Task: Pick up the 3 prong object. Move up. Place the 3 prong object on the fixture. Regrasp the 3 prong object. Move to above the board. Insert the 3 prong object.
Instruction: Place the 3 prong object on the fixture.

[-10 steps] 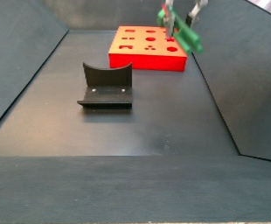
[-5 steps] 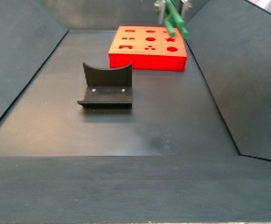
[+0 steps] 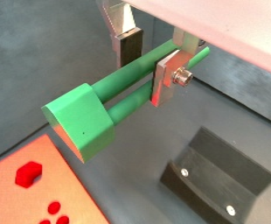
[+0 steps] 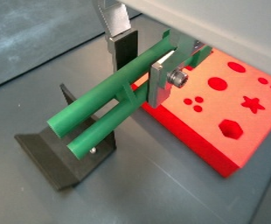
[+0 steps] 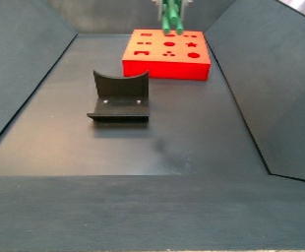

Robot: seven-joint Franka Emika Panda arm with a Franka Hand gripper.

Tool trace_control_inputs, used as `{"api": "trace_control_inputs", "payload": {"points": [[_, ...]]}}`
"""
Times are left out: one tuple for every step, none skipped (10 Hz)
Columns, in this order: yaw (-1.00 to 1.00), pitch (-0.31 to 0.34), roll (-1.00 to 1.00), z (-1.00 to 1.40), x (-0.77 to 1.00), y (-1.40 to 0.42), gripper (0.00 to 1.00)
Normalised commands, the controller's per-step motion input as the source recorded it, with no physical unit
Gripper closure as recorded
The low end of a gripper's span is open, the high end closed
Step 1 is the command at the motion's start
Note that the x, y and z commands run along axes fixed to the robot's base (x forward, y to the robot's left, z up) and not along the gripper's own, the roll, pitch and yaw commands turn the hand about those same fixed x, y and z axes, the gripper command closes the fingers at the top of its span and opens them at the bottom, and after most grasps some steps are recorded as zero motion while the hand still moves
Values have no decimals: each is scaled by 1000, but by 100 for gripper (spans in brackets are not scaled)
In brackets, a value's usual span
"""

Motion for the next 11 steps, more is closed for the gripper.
{"api": "trace_control_inputs", "payload": {"points": [[-2, 150, 32, 20, 1000, -110, 100], [6, 158, 37, 20, 1000, -89, 100], [11, 156, 41, 12, 1000, -73, 100], [17, 150, 48, 6, 919, -49, 100], [20, 154, 52, 6, 832, -35, 100], [22, 156, 57, 5, 721, -23, 100], [39, -59, -1000, -105, 988, 720, 100], [26, -56, -1000, -94, 876, 663, 100], [17, -53, -1000, -77, 814, 573, 100], [9, -35, -1000, -43, 676, 338, 100], [5, -7, -1000, -19, 574, 157, 100]]}}
